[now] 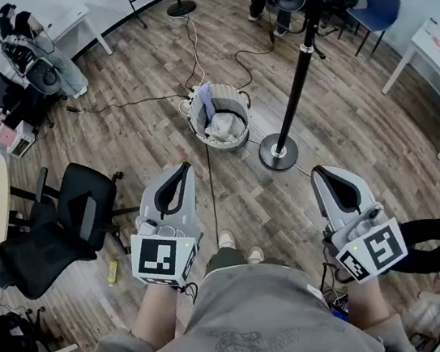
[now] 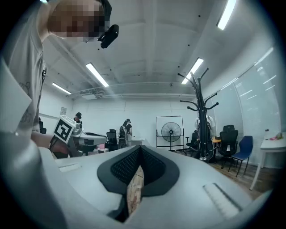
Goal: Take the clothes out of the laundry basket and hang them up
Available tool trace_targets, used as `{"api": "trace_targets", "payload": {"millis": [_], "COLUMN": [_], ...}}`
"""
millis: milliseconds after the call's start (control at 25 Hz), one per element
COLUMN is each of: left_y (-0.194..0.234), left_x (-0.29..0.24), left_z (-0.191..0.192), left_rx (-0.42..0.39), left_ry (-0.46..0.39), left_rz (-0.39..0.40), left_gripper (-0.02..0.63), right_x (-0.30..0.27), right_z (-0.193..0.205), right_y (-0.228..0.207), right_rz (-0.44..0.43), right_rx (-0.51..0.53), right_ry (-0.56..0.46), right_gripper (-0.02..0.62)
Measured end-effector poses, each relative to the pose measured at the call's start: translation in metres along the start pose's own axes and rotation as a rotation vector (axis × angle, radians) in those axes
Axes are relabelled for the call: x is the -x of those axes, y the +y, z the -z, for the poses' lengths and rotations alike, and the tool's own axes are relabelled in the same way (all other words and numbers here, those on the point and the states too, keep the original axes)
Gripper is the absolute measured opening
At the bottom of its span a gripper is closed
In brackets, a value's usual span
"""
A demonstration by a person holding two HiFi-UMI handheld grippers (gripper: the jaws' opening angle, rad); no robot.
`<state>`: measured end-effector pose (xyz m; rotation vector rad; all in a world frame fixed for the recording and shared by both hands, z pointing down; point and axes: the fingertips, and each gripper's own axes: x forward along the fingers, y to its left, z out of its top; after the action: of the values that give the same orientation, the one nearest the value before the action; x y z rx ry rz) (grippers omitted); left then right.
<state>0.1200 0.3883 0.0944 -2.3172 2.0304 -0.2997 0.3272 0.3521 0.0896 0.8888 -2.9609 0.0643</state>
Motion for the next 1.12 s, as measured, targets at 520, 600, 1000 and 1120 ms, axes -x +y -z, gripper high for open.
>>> {"api": "trace_targets", "payload": {"millis": [520,600,1000,1120], "left_y": [-0.004,-0.005,0.003,0.01], "left_x": [0.013,0.014,0.017,0.019], "left_z": [0.002,0.003,0.005,0.01], "left_rx": [0.001,0.004,0.052,0.058], "left_ry": [0.017,0.02,0.007,0.015], "left_rz": [0.0,0.002,-0.04,-0.056], "left_gripper": [0.002,0.002,0.093,0.13], "right_x": [0.008,0.008,0.014,0.014], "right_z": [0.002,0.002,-0.002,-0.001], "right_y": [0.008,0.008,0.001,-0.002], "right_rz": [-0.012,-0.013,0.032,0.049], "right_rx": [-0.014,-0.013,-0.015,-0.017], "right_ry": [-0.001,0.0,-0.051,-0.056], "right_gripper": [0.029,0.029,0.169,0.206]}}
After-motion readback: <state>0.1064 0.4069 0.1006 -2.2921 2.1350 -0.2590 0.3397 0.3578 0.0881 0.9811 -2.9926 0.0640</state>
